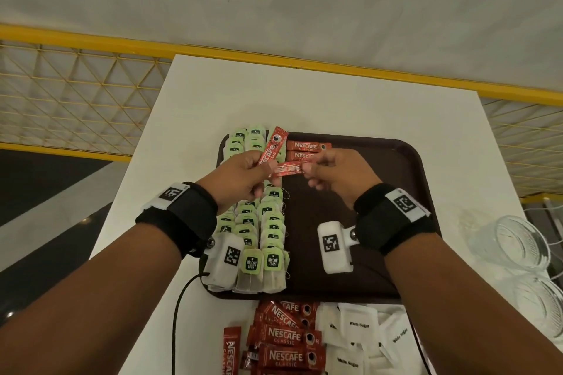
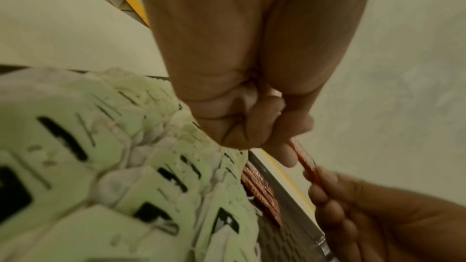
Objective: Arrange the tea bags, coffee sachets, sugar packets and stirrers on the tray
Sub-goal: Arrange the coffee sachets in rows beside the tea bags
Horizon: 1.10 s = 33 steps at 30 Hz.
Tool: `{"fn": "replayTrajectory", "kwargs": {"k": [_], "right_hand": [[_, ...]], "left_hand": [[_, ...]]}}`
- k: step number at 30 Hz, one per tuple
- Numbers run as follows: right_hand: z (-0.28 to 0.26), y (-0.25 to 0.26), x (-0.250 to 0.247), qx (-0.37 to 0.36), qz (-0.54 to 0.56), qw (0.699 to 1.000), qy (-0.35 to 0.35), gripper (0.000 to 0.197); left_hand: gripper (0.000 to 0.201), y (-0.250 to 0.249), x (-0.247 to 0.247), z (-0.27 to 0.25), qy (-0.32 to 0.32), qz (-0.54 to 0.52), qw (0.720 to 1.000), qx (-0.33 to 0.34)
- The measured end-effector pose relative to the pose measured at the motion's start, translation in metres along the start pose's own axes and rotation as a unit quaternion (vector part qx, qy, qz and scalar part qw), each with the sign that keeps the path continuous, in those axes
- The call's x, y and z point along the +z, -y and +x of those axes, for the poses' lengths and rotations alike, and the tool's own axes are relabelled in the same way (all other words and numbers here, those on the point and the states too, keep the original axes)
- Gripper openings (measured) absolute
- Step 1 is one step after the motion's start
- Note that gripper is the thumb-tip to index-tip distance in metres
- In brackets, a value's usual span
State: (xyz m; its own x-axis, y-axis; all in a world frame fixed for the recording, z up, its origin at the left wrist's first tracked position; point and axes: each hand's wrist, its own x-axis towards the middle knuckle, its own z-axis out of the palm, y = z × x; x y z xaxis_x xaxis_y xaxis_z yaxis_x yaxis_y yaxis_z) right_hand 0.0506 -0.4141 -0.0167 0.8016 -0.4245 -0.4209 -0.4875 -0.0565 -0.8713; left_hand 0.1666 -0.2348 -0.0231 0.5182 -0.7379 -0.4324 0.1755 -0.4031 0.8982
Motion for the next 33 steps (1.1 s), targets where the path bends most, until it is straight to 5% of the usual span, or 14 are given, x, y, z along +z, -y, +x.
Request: {"fn": "replayTrajectory", "kwargs": {"k": [5, 16, 20, 23, 27, 33], "right_hand": [[-0.006, -0.029, -0.025, 0.145, 0.108, 0.981, -0.075, 0.020], [0.018, -0.022, -0.004, 0.233, -0.019, 0.963, -0.133, 0.022], [0.016, -0.028, -0.007, 0.202, -0.133, 0.959, -0.149, 0.028], [0.003, -0.019, -0.005, 0.096, -0.140, 0.971, -0.168, 0.030], [-0.014, -0.003, 0.001, -0.027, -0.027, 0.999, -0.031, 0.019], [-0.025, -0.017, -0.007, 0.039, 0.097, 0.994, -0.015, 0.012]], "left_hand": [[0.032, 0.005, -0.010, -0.001, -0.044, -0.029, 0.998, -0.029], [0.021, 0.004, -0.015, -0.005, -0.098, 0.090, 0.991, 0.029], [0.016, 0.003, -0.018, -0.007, -0.103, 0.136, 0.984, 0.056], [0.016, 0.005, -0.017, -0.006, -0.098, 0.138, 0.984, 0.061], [0.016, 0.003, -0.007, -0.005, -0.077, 0.151, 0.983, 0.078], [0.021, 0.000, 0.004, -0.007, -0.039, 0.152, 0.985, 0.077]]}}
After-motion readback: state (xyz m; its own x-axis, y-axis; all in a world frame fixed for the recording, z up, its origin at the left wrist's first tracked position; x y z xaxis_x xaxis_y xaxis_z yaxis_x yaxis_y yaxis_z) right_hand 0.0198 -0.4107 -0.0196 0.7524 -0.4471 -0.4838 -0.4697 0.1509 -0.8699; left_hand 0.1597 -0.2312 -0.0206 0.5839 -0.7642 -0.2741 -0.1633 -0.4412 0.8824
